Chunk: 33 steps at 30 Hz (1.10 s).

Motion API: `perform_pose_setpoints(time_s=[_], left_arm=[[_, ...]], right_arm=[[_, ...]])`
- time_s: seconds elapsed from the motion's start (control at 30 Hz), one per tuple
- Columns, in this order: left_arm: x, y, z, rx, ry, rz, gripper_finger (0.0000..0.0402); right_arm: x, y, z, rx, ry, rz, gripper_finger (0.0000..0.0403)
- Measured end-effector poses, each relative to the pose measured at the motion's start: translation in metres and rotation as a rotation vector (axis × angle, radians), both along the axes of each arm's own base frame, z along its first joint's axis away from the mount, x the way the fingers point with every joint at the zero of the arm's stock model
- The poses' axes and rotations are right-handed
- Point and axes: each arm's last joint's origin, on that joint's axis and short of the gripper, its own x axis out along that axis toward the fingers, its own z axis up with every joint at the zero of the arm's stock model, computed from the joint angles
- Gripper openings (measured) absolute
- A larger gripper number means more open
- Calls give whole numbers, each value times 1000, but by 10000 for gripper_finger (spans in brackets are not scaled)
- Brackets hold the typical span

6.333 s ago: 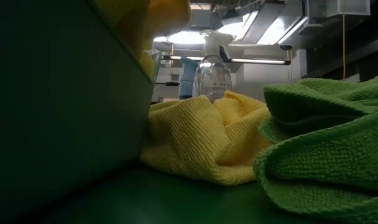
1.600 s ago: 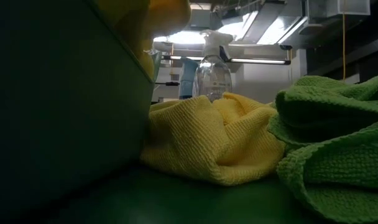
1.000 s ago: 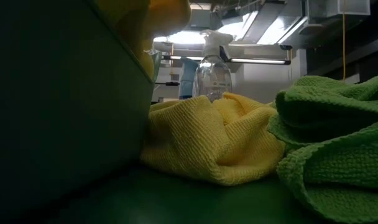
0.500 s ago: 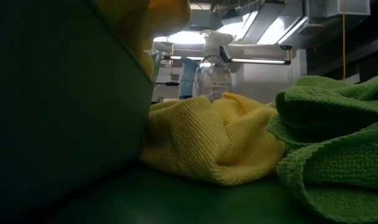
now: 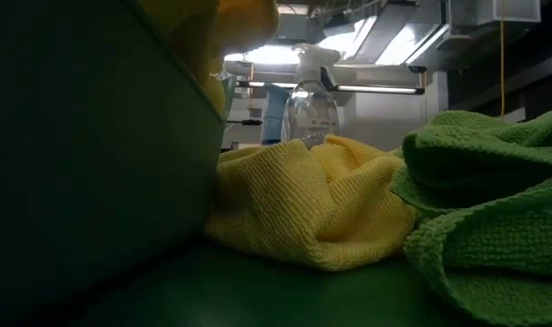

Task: Sort microfiber towel by color & place in baskets
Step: Put the green towel into the wire basket

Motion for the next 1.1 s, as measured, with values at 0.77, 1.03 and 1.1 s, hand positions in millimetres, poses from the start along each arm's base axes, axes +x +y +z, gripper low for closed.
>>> perform_pose_setpoints(time_s=[0.77, 1.03, 1.1], left_arm=[[-16, 20, -10, -342, 263, -67, 147], [-20, 22, 4, -407, 106, -240, 147], [-24, 26, 9, -376, 40, -214, 147]], right_arm=[[0, 0, 0, -1, 0, -1, 205], [0, 0, 0, -2, -2, -4, 205], [0, 0, 0, -2, -2, -4, 205]])
